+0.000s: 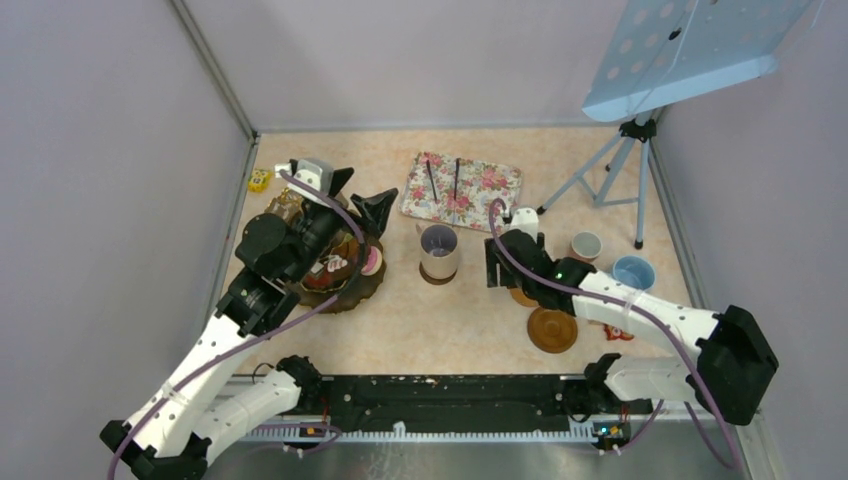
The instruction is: Serve the afternoon tea
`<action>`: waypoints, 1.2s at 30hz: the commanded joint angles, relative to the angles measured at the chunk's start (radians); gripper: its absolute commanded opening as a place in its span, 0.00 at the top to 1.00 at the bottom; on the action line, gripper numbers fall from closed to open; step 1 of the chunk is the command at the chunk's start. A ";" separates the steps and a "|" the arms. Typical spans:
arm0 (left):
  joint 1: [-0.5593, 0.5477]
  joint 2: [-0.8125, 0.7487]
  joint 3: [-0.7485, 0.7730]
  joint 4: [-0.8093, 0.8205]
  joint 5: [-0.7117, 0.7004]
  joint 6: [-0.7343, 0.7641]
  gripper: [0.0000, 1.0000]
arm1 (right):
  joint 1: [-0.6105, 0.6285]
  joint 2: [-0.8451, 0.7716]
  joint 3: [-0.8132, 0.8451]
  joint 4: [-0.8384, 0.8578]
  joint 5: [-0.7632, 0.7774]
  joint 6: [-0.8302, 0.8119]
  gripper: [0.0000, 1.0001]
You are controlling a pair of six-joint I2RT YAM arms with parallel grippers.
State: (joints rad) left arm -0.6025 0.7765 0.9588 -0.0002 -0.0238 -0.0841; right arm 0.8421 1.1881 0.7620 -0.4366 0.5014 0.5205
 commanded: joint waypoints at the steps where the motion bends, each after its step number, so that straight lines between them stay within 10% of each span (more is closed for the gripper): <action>1: 0.009 -0.001 0.005 0.048 0.004 -0.016 0.01 | -0.010 0.029 0.116 0.245 -0.125 -0.015 0.30; 15: 0.010 -0.011 0.002 0.050 0.004 -0.015 0.01 | -0.022 0.528 0.604 0.049 -0.179 -0.043 0.53; 29: 0.011 0.004 0.003 0.049 0.012 -0.016 0.01 | 0.048 0.576 0.653 0.034 -0.064 -0.149 0.98; 36: 0.015 0.006 0.003 0.049 0.013 -0.016 0.01 | 0.052 0.500 0.607 0.075 -0.086 -0.160 1.00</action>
State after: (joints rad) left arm -0.5949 0.7792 0.9588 0.0002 -0.0196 -0.0879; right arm 0.8799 1.7813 1.3632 -0.4377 0.4103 0.3805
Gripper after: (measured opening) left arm 0.987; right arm 0.050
